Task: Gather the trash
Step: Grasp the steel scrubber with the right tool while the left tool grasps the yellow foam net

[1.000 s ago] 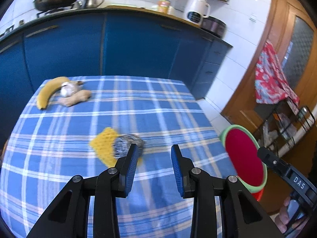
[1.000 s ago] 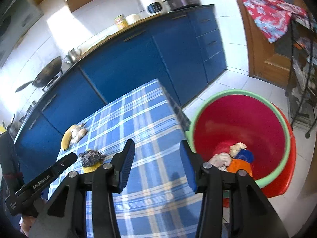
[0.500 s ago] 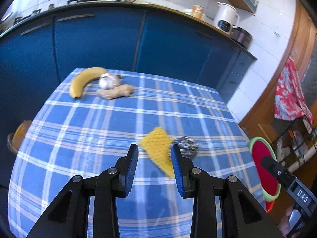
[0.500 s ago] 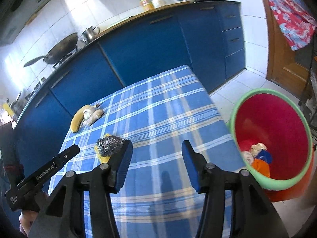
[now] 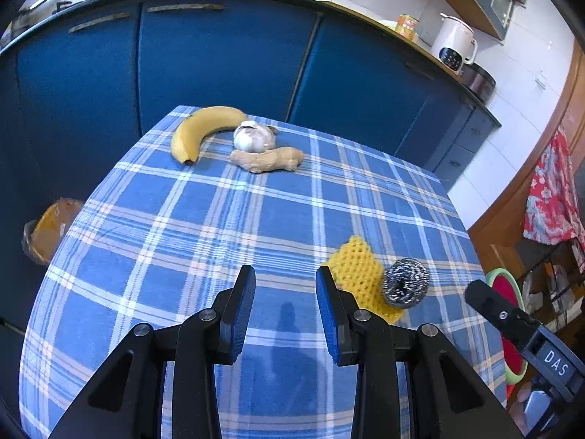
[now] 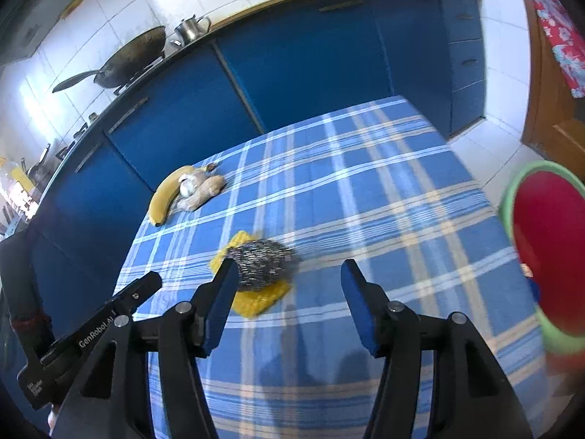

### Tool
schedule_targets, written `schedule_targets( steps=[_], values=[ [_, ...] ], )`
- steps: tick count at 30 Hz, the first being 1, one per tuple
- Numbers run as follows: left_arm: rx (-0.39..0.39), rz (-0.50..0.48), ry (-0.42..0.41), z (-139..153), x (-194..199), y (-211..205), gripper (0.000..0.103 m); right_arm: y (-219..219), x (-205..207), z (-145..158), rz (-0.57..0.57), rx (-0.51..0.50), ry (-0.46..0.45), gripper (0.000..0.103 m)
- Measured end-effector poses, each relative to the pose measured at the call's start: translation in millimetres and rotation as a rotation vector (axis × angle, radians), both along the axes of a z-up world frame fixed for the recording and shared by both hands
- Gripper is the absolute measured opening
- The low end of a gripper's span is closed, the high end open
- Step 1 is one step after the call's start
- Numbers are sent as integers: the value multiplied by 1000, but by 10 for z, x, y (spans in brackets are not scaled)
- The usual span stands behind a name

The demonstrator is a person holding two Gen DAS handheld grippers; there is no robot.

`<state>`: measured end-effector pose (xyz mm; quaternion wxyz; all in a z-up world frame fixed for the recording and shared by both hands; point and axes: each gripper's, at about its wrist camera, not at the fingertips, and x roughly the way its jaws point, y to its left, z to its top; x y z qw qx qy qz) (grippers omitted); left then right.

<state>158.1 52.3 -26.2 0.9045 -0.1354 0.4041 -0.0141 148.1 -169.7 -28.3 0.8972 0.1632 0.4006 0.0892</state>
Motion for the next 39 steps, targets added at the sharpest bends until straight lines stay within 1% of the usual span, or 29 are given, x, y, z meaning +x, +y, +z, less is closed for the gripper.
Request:
schedule_targets(
  steps=[7, 17, 20, 22, 24, 26, 27, 32, 39],
  values=[
    [-24, 11, 16, -92, 21, 97, 35, 316, 177, -135, 53, -32, 34, 62],
    [-48, 30, 33, -190, 47, 214, 35, 485, 338, -266, 68, -72, 48, 61],
    [-49, 28, 32, -194, 50, 215, 35, 469, 347, -290, 65, -80, 38, 44],
    [-51, 27, 34, -198, 50, 214, 35, 436, 347, -291, 58, -81, 29, 38],
    [-56, 22, 37, -205, 56, 201, 35, 412, 336, -280, 52, -93, 18, 28],
    [-58, 15, 40, -209, 60, 178, 35, 392, 317, -256, 46, -102, 8, 22],
    [-60, 12, 41, -209, 61, 164, 35, 374, 307, -242, 45, -100, 3, 16],
    [-68, -16, 44, -187, 76, 70, 35, 279, 227, -136, 38, -82, -31, 11],
    [-73, -85, 59, -173, 108, -187, 35, 121, 46, 31, 2, -47, -88, 11]
  ],
)
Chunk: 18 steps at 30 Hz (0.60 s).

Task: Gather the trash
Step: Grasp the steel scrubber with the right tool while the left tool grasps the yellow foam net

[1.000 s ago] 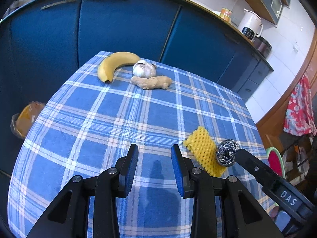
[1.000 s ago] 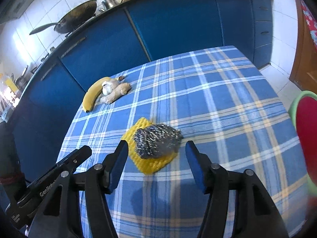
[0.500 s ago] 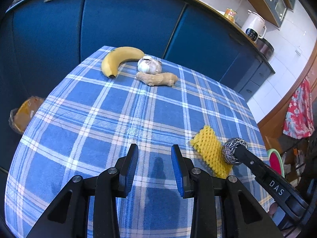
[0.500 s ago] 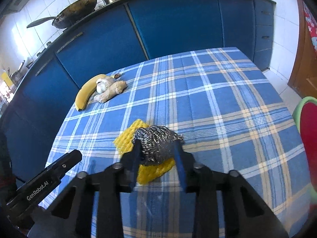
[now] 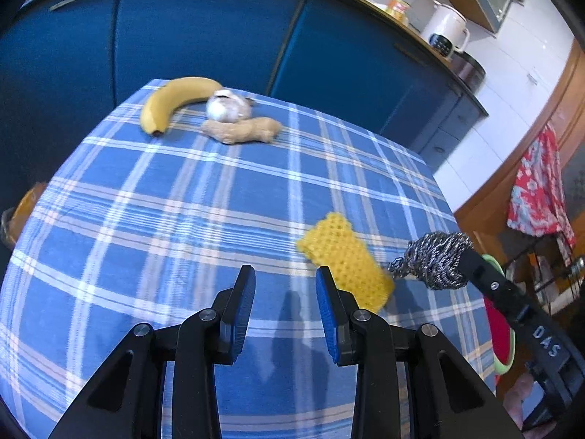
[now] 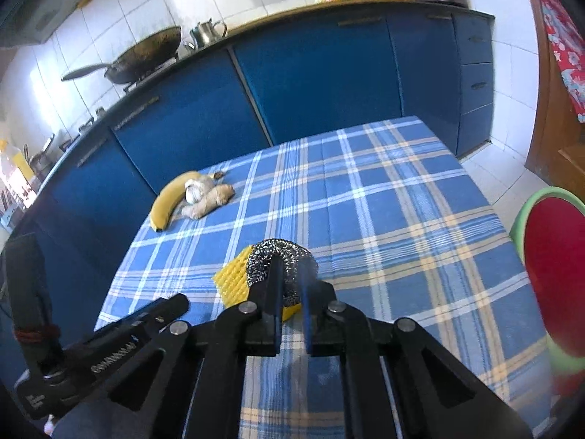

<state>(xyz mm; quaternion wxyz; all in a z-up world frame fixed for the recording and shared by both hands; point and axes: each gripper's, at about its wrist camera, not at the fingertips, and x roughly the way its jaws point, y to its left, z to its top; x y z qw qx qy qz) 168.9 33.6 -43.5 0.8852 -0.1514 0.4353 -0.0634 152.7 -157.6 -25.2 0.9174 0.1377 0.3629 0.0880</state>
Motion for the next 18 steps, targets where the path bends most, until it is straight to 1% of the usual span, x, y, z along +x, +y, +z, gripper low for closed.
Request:
schedule_targets(
  steps=[4, 10, 18],
  values=[
    [-4, -40, 3, 11, 12, -164, 35, -128, -102, 87, -23, 6, -22, 11],
    [18, -107, 13, -7, 56, -458, 36, -392, -236, 175, -72, 15, -41, 11],
    [37, -132, 60, -111, 154, -670, 36, -650, -362, 175, -110, 43, -44, 11]
  ],
)
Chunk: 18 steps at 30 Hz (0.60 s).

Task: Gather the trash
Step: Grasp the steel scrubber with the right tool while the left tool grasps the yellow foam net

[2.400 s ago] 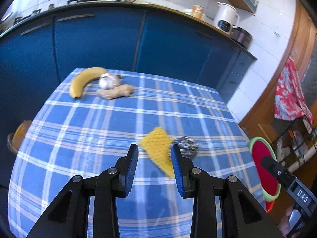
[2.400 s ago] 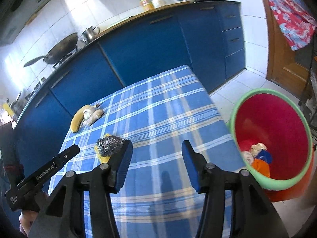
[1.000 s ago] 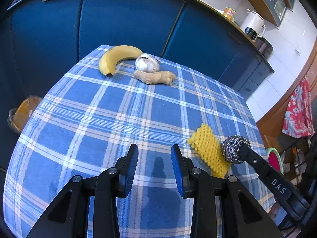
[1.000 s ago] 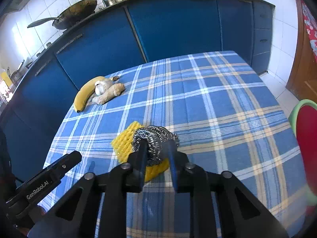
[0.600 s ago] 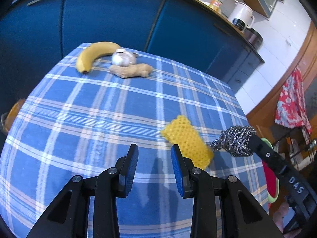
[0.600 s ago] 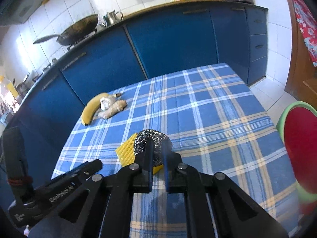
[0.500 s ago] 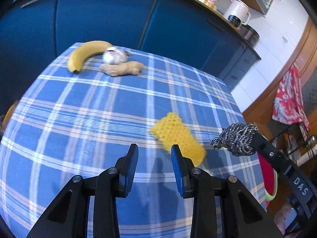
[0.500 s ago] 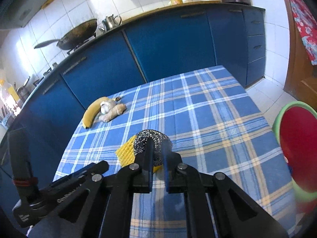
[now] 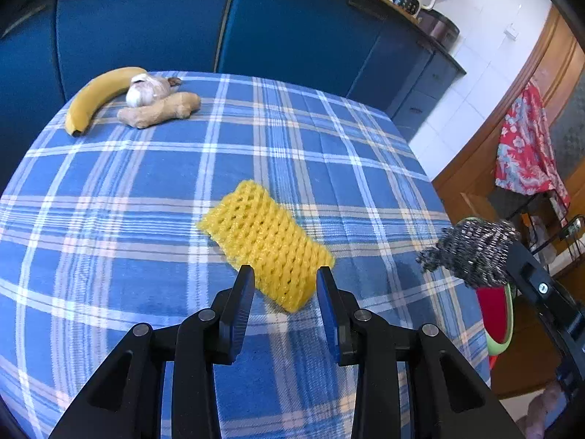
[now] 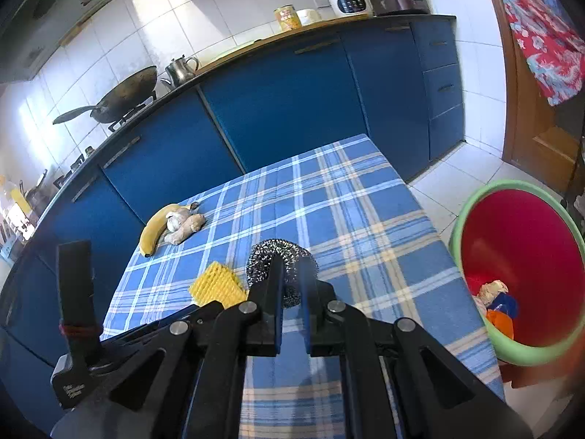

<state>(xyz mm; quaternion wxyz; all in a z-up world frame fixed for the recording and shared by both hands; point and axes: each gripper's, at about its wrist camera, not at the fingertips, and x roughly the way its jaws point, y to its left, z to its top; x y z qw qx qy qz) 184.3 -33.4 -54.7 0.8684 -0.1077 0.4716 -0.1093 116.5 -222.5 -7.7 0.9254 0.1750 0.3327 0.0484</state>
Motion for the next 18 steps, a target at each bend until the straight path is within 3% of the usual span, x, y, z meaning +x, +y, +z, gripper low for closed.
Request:
schedule_targets(
  steps=[10, 14, 18],
  values=[
    [9, 2, 9, -105, 51, -125, 35, -241, -81, -77, -41, 29, 9, 11],
    [16, -21, 5, -121, 74, -166, 19, -306, -98, -107, -52, 42, 13, 11],
    [18, -39, -10, -99, 58, -178, 13, -362, -111, -130, -60, 50, 16, 11]
  ],
)
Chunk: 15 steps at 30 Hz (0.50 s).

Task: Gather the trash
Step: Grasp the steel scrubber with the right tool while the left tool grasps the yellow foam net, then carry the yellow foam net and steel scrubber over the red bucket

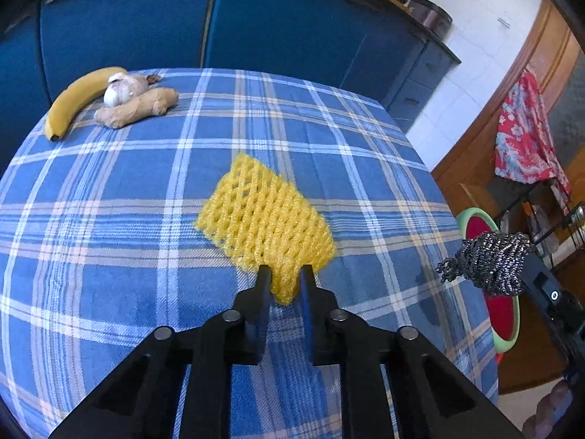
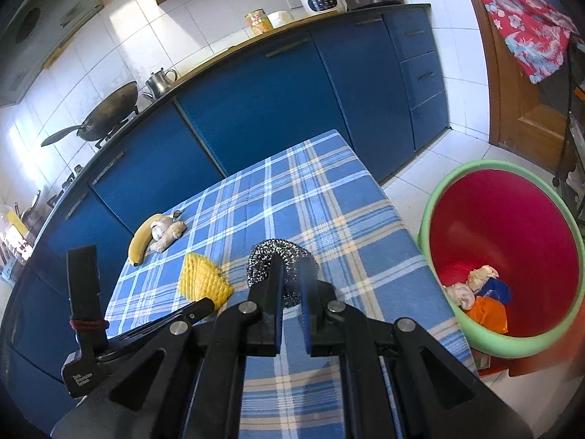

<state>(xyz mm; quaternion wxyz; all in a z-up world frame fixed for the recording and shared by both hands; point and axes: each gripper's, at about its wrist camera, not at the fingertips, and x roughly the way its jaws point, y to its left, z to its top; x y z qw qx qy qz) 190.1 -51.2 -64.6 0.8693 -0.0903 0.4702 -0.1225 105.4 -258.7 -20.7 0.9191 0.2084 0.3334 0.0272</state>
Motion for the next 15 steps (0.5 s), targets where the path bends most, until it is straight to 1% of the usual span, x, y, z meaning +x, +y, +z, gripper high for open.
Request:
schedule_targets(
  steps=[4, 8, 15],
  values=[
    [-9, -9, -19, 64, -46, -3, 12, -26, -32, -5, -4, 5, -4, 11],
    [-9, -26, -56, 182, -131, -39, 12, -61, -70, 16, -8, 7, -12, 11],
    [-30, -83, -112, 427, -291, -194, 12, -173, -183, 77, -33, 10, -30, 11]
  ],
)
